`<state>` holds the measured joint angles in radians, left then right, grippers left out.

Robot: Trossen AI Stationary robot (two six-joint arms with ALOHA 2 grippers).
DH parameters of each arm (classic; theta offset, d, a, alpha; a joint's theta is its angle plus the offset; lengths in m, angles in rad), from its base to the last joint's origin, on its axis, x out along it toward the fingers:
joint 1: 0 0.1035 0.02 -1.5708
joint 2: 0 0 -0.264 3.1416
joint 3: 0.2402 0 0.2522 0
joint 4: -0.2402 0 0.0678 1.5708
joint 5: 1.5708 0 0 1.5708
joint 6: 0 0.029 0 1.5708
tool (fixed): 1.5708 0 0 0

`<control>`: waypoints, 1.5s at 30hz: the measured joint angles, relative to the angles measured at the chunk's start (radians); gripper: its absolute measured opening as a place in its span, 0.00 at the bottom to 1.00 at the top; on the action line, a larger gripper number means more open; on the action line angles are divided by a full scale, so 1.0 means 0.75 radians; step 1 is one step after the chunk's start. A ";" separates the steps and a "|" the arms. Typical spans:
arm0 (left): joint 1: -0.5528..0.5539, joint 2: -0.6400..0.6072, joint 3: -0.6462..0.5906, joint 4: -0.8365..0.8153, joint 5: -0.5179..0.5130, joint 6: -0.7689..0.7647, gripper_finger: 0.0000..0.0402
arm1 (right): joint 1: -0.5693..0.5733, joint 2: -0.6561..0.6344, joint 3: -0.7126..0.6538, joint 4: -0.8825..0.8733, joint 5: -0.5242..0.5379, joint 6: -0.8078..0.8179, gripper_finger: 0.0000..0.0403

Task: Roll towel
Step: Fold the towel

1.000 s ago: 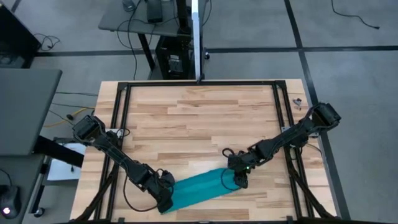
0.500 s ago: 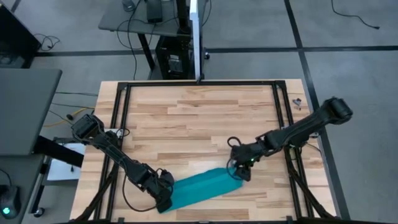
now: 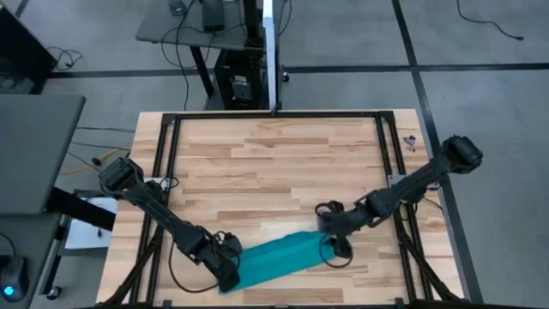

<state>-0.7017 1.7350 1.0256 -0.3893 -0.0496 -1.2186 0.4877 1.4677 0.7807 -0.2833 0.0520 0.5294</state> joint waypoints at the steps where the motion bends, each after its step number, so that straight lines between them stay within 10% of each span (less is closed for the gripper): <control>1: -0.003 0.013 0.000 0.029 0.005 0.005 0.33 | 0.002 0.029 0.000 0.029 -0.001 -0.013 0.52; 18: -0.025 0.023 0.000 0.019 0.019 0.011 0.33 | -0.033 0.191 0.009 0.077 -0.044 -0.089 0.51; 28: -0.025 0.021 0.000 -0.012 0.030 0.033 0.04 | -0.118 0.180 0.009 0.063 -0.237 -0.094 0.04; 45: -0.020 -0.108 0.000 -0.288 -0.055 0.015 0.01 | -0.269 0.140 0.032 -0.029 -0.312 -0.115 0.01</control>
<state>-0.7170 1.6543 1.0256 -0.6056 -0.0909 -1.2076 0.2864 1.5731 0.8047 -0.3049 -0.1822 0.4435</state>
